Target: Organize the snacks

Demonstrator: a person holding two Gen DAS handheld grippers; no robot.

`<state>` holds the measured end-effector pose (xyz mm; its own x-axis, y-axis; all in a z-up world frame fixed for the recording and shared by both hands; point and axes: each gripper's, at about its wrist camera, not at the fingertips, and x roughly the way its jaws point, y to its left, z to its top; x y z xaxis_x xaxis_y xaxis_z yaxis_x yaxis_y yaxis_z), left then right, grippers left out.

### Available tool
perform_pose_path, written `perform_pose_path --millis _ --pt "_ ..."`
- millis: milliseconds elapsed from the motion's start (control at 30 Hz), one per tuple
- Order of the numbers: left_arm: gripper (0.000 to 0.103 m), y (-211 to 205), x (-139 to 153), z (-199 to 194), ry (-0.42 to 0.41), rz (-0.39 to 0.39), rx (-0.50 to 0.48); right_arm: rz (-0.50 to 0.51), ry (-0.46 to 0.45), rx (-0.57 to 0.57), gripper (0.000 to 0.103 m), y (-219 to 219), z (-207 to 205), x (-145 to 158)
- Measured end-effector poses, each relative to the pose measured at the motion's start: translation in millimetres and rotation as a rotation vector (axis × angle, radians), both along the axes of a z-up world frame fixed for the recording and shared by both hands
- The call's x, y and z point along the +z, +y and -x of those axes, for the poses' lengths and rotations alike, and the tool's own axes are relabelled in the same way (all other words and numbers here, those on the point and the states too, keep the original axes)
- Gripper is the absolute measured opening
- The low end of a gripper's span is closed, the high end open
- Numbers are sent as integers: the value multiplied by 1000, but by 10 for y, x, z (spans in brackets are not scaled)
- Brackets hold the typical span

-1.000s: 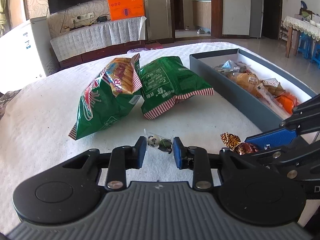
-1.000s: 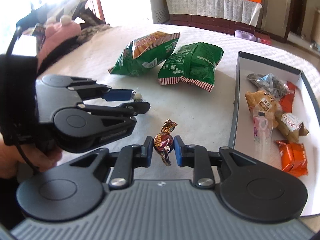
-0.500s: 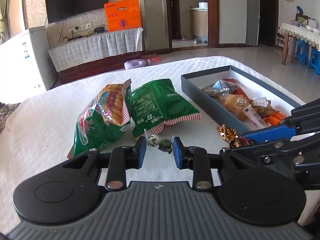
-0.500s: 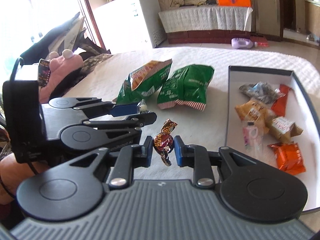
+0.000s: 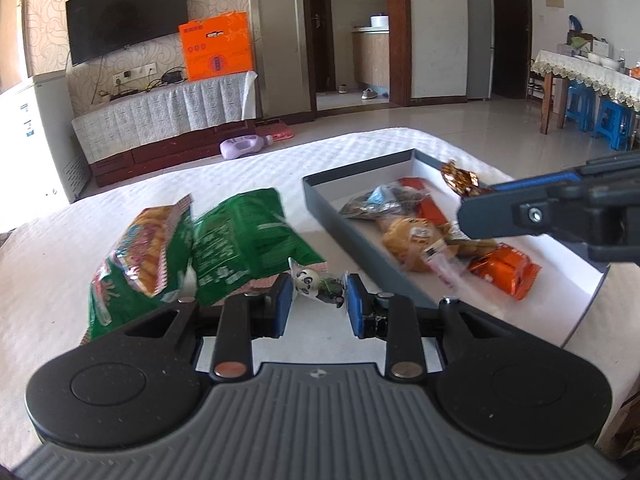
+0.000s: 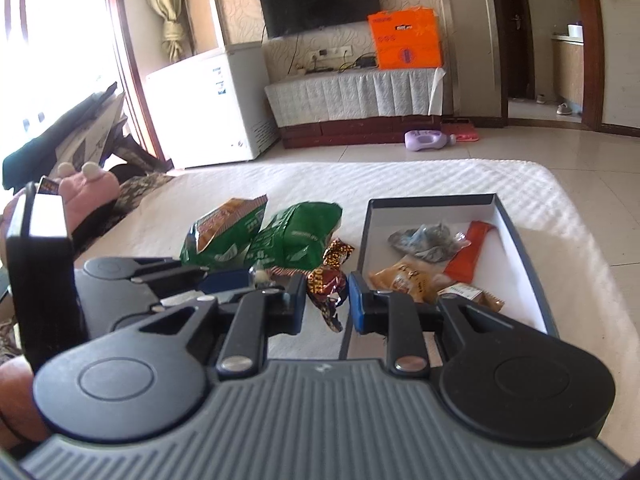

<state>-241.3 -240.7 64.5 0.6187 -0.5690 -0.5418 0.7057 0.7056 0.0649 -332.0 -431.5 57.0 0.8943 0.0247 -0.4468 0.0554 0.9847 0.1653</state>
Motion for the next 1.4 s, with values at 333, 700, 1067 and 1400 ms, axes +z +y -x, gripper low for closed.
perform_pose_path --millis 333,700,1067,1400 --pt "34 -335 -6 122 12 28 -56 -5 -30 -38 26 -178 146 47" --pt "35 -631 -56 212 37 42 -98 -29 -36 -110 26 -442 296 38" --pt "35 -829 -122 200 56 44 -124 -35 -39 -143 26 -559 345 29" --pt "35 -1031 -197 283 69 46 -160 -38 -12 -161 26 -641 335 -28"
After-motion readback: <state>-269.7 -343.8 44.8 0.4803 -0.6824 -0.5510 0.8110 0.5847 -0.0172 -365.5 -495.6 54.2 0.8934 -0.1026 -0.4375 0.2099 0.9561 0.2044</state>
